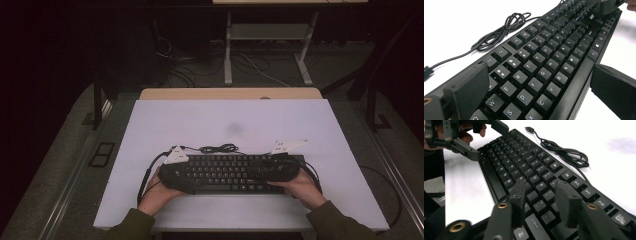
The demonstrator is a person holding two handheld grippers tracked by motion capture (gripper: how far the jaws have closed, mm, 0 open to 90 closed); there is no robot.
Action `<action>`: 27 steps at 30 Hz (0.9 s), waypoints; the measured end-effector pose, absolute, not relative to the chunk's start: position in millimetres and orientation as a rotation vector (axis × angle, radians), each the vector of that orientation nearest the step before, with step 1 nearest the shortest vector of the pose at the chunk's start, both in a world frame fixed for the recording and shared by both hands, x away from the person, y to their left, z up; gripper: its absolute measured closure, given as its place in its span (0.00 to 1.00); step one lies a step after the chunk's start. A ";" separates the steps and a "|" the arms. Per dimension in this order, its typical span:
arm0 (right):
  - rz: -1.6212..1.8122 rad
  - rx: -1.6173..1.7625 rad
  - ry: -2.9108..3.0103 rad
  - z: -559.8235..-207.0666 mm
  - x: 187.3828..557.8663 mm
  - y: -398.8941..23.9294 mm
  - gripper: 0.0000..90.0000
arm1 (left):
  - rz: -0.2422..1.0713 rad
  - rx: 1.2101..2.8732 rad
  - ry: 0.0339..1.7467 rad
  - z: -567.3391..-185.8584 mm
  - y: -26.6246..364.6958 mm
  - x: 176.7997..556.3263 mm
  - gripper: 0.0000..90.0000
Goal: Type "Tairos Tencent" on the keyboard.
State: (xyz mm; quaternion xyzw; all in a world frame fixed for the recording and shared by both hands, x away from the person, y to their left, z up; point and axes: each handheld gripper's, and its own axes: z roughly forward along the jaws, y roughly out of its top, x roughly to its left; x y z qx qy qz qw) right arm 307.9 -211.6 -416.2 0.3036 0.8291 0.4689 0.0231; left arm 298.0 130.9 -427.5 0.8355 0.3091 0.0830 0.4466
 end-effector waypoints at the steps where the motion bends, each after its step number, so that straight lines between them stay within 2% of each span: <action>1: 1.448 0.940 2.572 -416.4 307.4 -212.3 0.75 | 0.205 2.069 0.765 -427.5 130.8 297.9 0.02; 13: 1.409 0.904 2.632 -420.7 303.4 -215.2 0.98 | 0.209 2.073 0.763 -427.6 131.0 298.0 0.02; 27: 1.282 0.838 2.712 -428.4 301.8 -207.8 0.99 | 0.210 2.075 0.767 -427.9 130.8 297.9 0.02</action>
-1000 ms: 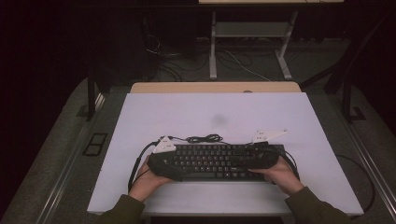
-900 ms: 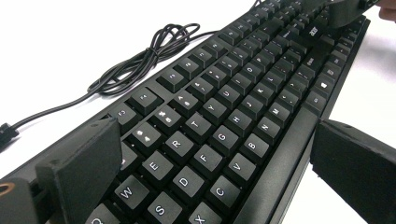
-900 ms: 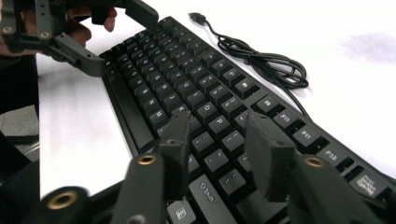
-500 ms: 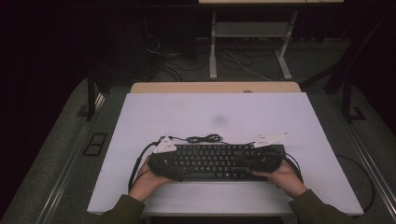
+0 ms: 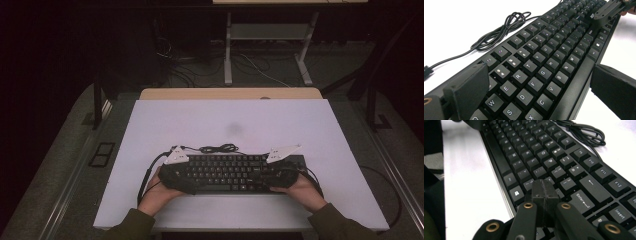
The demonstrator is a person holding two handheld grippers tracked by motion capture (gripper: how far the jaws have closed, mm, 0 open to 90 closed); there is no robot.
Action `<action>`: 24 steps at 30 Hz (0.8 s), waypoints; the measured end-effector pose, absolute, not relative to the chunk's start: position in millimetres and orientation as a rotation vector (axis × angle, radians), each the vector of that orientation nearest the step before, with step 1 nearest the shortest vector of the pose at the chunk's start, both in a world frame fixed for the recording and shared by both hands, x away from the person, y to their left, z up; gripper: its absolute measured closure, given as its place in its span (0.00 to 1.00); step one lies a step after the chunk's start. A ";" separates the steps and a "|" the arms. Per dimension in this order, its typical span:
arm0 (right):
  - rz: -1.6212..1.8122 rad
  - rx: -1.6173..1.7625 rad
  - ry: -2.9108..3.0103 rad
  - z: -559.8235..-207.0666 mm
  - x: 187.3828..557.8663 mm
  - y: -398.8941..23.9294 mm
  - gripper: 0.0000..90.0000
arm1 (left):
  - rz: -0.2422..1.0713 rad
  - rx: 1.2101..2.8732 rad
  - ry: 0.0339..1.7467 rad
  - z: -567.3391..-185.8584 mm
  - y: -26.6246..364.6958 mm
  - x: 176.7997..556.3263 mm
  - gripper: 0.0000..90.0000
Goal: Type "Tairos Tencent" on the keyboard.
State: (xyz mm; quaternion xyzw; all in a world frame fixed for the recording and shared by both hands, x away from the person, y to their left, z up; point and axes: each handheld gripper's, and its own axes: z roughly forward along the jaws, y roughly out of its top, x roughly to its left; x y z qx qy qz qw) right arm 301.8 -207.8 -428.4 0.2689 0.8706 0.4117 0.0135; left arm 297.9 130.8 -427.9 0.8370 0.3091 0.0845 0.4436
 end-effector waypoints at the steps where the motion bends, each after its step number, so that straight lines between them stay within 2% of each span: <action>1: 1.275 0.836 2.711 -428.8 301.8 -207.4 0.99 | 0.210 2.076 0.767 -427.8 130.8 297.8 0.02; 24: 1.188 0.819 2.733 -433.5 301.5 -204.9 0.99 | 0.217 2.080 0.768 -428.1 130.7 297.8 0.02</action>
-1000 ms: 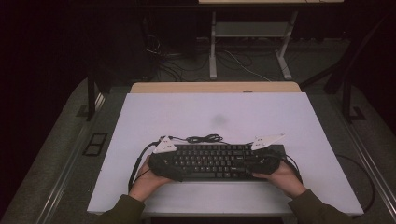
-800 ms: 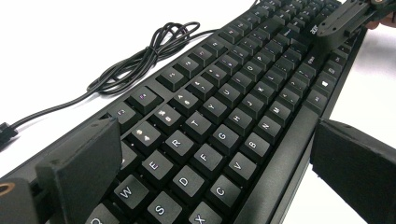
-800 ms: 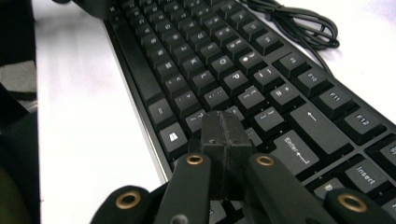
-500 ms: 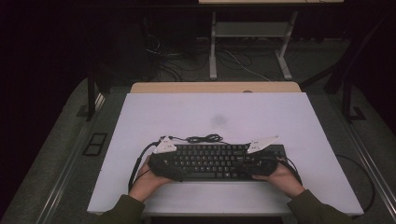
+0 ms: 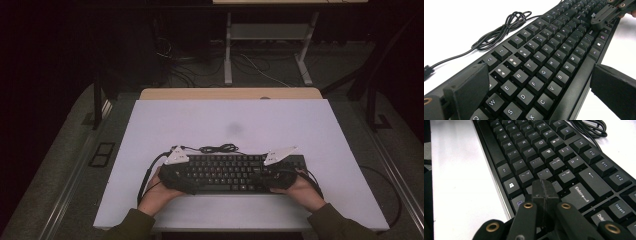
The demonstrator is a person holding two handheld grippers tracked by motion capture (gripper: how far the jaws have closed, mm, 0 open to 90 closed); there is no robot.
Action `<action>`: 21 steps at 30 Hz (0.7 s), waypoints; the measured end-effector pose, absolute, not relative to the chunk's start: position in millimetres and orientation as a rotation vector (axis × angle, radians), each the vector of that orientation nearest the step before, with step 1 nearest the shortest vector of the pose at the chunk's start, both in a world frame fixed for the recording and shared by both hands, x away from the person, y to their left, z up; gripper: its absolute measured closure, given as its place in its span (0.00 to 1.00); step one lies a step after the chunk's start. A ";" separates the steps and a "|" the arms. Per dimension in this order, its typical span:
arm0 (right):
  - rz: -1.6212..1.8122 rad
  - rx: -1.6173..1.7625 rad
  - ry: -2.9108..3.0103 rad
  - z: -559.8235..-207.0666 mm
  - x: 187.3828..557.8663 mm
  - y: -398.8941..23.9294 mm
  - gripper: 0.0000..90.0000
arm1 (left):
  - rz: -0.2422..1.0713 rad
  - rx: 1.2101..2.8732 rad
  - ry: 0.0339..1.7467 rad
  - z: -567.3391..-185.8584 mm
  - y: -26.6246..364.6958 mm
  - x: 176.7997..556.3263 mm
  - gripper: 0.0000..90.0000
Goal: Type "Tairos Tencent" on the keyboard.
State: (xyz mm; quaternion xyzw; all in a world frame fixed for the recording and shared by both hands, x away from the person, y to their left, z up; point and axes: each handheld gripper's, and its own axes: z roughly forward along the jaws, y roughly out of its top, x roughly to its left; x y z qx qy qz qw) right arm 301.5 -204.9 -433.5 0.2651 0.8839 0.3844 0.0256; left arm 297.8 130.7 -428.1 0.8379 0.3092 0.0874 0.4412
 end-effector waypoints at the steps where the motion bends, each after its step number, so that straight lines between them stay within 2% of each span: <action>1: 1.182 0.811 2.736 -434.5 301.6 -204.5 0.99 | 0.217 2.080 0.767 -428.1 130.8 297.8 0.02; 5: 1.182 0.808 2.736 -434.7 301.6 -204.5 0.99 | 0.216 2.076 0.772 -427.6 131.1 297.8 0.02; 9: 1.182 0.806 2.738 -434.7 301.6 -204.5 0.99 | 0.209 2.054 0.780 -425.1 132.2 299.0 0.08; 15: 1.180 0.806 2.736 -434.7 301.4 -204.4 0.99 | 0.198 2.039 0.786 -422.3 132.9 305.8 0.19; 21: 1.180 0.809 2.739 -434.8 301.5 -204.4 0.99 | 0.179 2.036 0.773 -421.1 127.6 312.8 0.36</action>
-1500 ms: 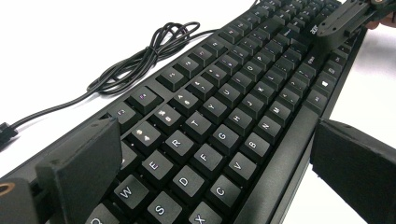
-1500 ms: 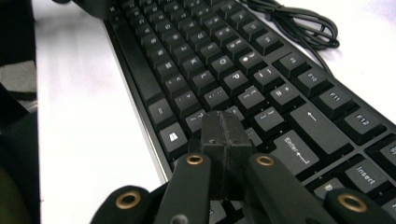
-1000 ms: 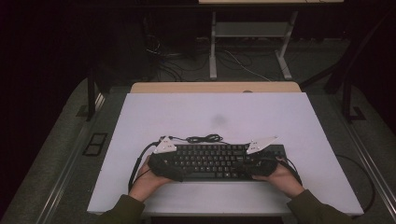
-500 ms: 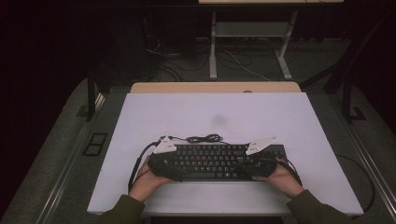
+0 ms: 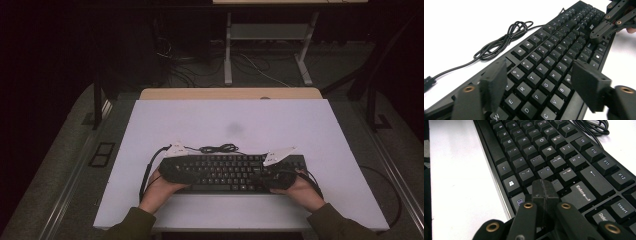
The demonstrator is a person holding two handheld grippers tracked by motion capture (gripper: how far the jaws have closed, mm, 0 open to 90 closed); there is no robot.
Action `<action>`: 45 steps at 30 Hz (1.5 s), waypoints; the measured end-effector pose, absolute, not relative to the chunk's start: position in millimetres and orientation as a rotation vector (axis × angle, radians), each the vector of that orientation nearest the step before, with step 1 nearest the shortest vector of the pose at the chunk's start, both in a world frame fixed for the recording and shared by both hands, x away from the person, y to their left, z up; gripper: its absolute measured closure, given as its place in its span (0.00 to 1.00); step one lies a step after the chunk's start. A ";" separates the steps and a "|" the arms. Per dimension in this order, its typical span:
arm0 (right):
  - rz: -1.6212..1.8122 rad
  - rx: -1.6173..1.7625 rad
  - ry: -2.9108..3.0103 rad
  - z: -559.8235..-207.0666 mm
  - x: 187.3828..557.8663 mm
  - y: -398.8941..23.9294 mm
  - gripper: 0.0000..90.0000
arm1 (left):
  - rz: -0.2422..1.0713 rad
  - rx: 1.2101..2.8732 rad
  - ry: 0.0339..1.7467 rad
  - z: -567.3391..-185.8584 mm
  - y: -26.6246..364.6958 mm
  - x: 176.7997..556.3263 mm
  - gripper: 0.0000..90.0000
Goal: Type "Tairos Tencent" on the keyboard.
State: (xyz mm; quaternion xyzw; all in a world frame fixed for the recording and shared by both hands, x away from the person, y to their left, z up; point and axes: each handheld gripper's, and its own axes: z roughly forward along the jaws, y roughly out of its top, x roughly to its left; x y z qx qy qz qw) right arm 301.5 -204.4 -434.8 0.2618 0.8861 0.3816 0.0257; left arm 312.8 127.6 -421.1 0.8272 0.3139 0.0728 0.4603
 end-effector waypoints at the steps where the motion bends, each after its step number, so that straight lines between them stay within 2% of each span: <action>1: 1.179 0.810 2.739 -434.8 301.5 -204.4 0.99 | 0.178 2.040 0.763 -420.4 126.5 313.7 0.40; 11: 1.182 0.811 2.740 -435.0 301.7 -204.6 0.99 | 0.159 2.086 0.722 -422.8 114.9 322.6 0.79; 18: 1.186 0.810 2.740 -435.2 302.0 -205.0 0.99 | 0.147 2.148 0.704 -425.8 109.6 327.4 0.98; 45: 1.186 0.809 2.738 -435.3 301.7 -204.9 0.99 | 0.141 2.207 0.720 -432.7 109.1 329.5 0.99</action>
